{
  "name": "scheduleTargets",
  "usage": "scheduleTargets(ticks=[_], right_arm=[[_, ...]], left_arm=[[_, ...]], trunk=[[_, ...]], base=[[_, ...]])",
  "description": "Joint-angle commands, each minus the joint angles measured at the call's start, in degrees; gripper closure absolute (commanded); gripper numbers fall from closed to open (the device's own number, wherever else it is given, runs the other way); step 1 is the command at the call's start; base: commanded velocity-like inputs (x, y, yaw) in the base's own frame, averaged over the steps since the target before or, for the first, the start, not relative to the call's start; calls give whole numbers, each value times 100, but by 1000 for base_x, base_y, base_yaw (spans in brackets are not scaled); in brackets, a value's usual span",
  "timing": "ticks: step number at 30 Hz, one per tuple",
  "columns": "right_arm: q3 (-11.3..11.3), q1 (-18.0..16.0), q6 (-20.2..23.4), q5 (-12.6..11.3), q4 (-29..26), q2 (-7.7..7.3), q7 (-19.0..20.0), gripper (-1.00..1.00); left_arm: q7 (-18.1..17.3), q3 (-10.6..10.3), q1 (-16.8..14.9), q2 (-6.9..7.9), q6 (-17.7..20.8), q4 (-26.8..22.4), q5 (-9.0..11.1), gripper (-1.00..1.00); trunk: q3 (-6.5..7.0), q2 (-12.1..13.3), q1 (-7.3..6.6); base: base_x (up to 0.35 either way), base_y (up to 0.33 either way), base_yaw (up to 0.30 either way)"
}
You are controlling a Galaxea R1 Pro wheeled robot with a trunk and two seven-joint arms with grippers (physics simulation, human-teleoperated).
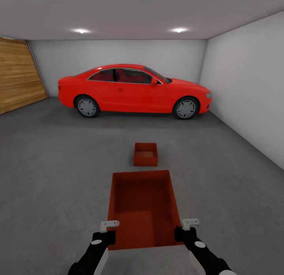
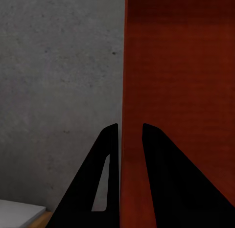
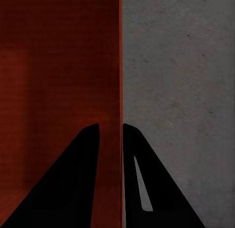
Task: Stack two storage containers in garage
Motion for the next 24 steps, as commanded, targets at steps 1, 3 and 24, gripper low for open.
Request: scheduleTargets(ticks=[1, 3, 24], right_arm=[[108, -5, -21, -84, 12, -13, 16, 100], [108, -5, -21, -84, 12, -13, 16, 100], [108, -5, -21, -84, 12, -13, 17, 100]], left_arm=[[11, 55, -6, -7, 40, -37, -81, 100], [11, 52, -6, -7, 40, -37, -81, 100], [11, 59, -6, -7, 40, -37, -81, 100]], trunk=[[-12, -13, 3], [-12, -13, 3], [-12, -13, 3]], base=[[0, -5, 0], [0, -2, 0], [0, 4, -15]])
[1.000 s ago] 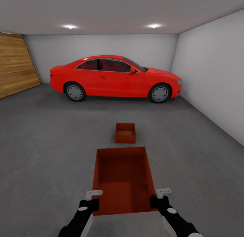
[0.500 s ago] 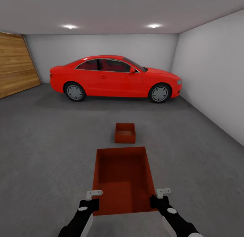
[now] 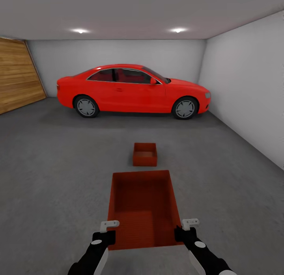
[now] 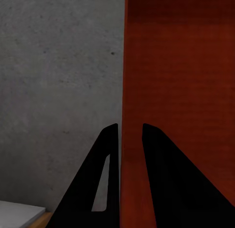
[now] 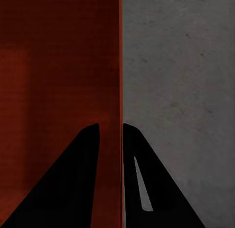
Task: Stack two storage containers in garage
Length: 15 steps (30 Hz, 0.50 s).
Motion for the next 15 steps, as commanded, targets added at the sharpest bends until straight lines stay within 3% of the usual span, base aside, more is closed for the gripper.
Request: scheduleTargets(ticks=[1, 6, 15], right_arm=[[108, -5, -21, -84, 11, -13, 16, 100], [108, -3, -21, -84, 11, -13, 16, 100], [108, -5, -21, -84, 11, -13, 16, 100]], left_arm=[[10, 60, -6, -7, 40, -37, -79, 100], [10, 54, -6, -7, 40, -37, -79, 100], [10, 52, -6, -7, 40, -37, -79, 100]], trunk=[[-12, -13, 3], [-12, -13, 3], [-12, -13, 3]], base=[[0, 0, -4], [6, 0, 0], [115, 0, 0]])
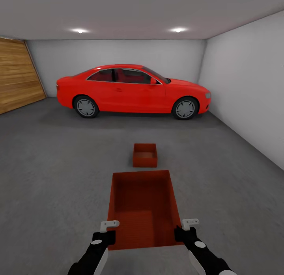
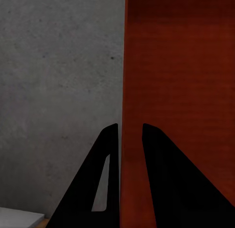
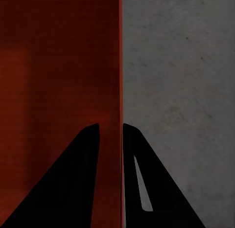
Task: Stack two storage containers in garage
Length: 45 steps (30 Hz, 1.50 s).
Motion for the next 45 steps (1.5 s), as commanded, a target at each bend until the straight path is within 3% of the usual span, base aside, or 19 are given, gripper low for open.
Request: scheduleTargets(ticks=[1, 45], right_arm=[[108, -5, -21, -85, 12, -13, 16, 100], [108, -4, -21, -85, 12, -13, 16, 100]], left_arm=[[11, 51, -7, -7, 40, -36, -81, 100], [11, 51, -7, -7, 40, -36, -81, 100]], trunk=[[-12, -13, 4], [-12, -13, 4]], base=[[13, 0, 0], [12, 13, 0]])
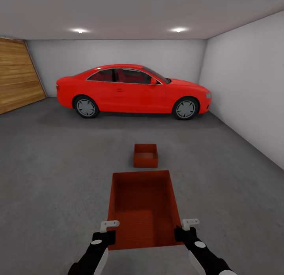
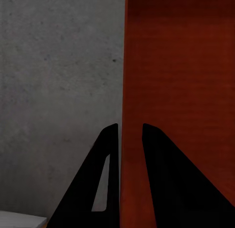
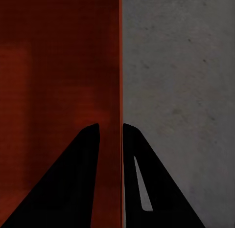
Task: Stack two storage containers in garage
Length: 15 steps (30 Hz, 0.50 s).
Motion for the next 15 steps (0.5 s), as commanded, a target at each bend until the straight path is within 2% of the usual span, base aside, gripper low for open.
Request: scheduleTargets(ticks=[1, 5, 15], right_arm=[[108, -5, -21, -84, 11, -12, 16, 100], [108, -5, -21, -84, 11, -12, 16, 100], [108, -5, -21, -84, 11, -12, 16, 100]], left_arm=[[11, 51, -6, -7, 40, -38, -80, 100], [11, 51, -6, -7, 40, -38, -80, 100], [11, 51, -6, -7, 40, -38, -80, 100]], trunk=[[-12, -12, 6], [-12, -12, 6], [-12, -12, 6]], base=[[257, 0, 0], [186, 0, 0], [14, 0, 0]])
